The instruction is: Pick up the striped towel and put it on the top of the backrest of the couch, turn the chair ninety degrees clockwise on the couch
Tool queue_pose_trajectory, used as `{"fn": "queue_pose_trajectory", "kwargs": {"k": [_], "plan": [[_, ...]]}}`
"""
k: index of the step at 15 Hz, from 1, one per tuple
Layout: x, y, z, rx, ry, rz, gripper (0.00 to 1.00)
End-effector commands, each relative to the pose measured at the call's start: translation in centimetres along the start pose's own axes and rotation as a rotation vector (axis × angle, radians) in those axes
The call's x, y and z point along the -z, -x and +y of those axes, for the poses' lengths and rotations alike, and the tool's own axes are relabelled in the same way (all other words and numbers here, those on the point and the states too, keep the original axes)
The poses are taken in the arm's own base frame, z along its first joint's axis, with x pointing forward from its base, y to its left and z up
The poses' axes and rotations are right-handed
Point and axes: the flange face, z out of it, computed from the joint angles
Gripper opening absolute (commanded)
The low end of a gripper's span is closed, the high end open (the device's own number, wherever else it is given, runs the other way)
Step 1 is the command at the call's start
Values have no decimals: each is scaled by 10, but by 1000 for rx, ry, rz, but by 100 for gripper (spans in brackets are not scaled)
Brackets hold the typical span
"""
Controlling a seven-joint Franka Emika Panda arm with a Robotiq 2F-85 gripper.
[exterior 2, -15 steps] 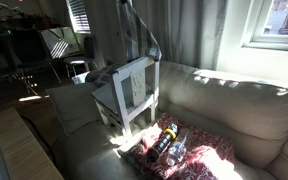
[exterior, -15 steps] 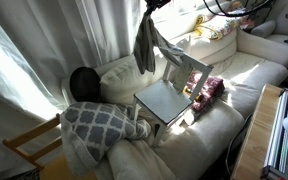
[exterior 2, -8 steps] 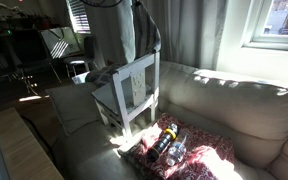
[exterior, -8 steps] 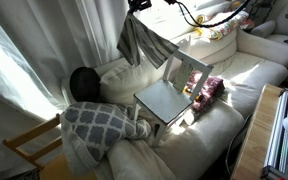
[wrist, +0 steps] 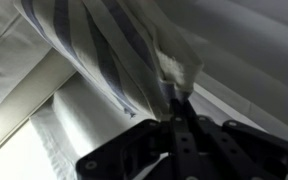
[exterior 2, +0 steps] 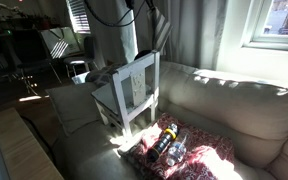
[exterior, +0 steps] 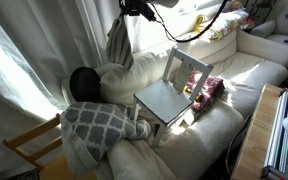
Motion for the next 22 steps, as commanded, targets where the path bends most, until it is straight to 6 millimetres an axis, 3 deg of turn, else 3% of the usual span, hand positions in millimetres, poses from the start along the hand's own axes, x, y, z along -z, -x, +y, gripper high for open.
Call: {"fn": "queue_pose_trajectory", "kwargs": {"k": [1, 2, 7, 13, 22], "plan": [[-29, -2, -1, -67, -41, 84, 1], [-13, -2, 3, -34, -20, 40, 4], [-25, -2, 2, -49, -29, 63, 4], [-51, -11, 16, -108, -135, 278, 1], [-105, 13, 71, -128, -61, 340, 1]]}}
